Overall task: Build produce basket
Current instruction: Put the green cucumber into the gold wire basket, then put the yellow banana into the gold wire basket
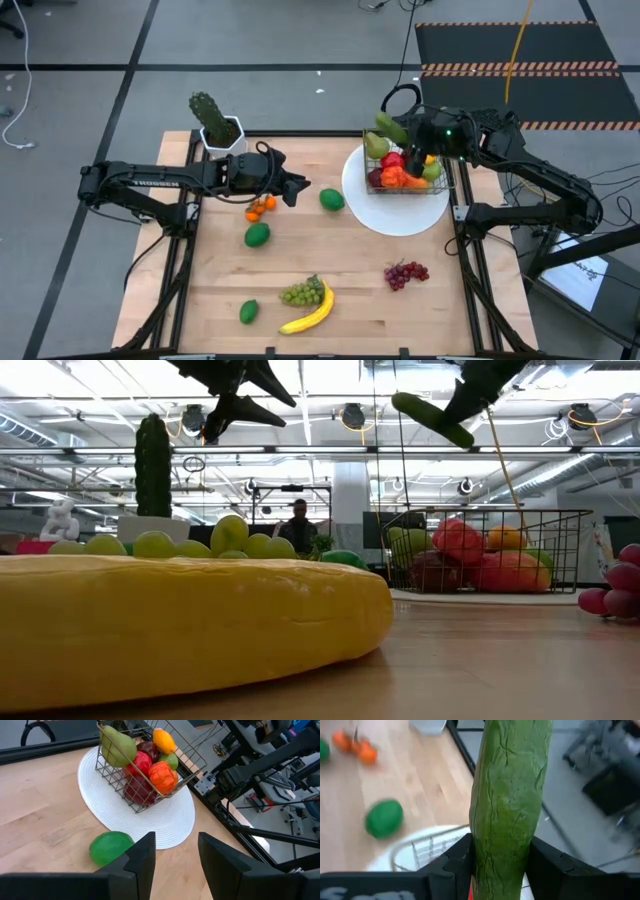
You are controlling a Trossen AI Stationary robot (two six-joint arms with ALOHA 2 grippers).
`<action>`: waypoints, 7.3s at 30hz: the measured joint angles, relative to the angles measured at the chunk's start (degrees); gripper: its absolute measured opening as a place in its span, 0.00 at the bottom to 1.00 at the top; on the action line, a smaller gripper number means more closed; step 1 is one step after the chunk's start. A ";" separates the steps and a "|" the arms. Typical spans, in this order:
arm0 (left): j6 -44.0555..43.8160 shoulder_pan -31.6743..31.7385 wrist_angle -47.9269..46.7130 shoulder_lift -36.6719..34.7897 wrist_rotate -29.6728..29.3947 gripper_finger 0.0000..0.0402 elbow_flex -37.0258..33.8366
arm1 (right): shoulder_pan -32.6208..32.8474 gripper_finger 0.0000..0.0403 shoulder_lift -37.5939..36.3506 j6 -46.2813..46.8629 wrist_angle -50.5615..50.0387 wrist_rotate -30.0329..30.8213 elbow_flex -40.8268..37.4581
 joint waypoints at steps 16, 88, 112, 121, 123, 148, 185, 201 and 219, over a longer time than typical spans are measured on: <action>1.40 -0.68 -0.11 0.00 2.62 0.37 0.00 | 0.56 0.35 -0.48 51.30 0.09 -0.48 -0.01; -4.03 3.67 -17.27 0.02 9.01 0.37 0.00 | -14.04 0.47 18.58 22.69 -25.67 4.39 -5.53; -5.36 2.35 -18.84 0.02 11.60 0.37 0.00 | -13.66 0.62 0.55 33.76 -14.53 5.09 -5.25; -1.68 -2.01 -24.31 0.02 14.25 0.37 0.00 | -7.55 0.62 -4.45 45.91 -0.19 -8.04 -5.23; -0.87 -3.31 -25.23 0.02 14.26 0.37 0.00 | -4.39 0.62 -4.46 50.01 3.02 -9.44 -5.23; -15.20 -30.83 -26.90 0.26 12.59 0.37 0.00 | 37.25 0.62 6.96 73.92 20.32 1.38 -5.21; -17.87 -50.26 -22.11 44.01 -5.77 0.70 30.14 | 51.15 0.62 7.02 64.79 12.50 -8.07 -5.23; -13.99 -47.61 -25.93 46.13 -3.40 0.67 29.96 | 56.99 0.62 6.86 66.61 11.63 -7.87 -5.27; -11.21 -45.57 -24.64 49.25 0.13 0.42 29.92 | 61.28 0.62 6.84 69.77 12.75 -4.50 -5.27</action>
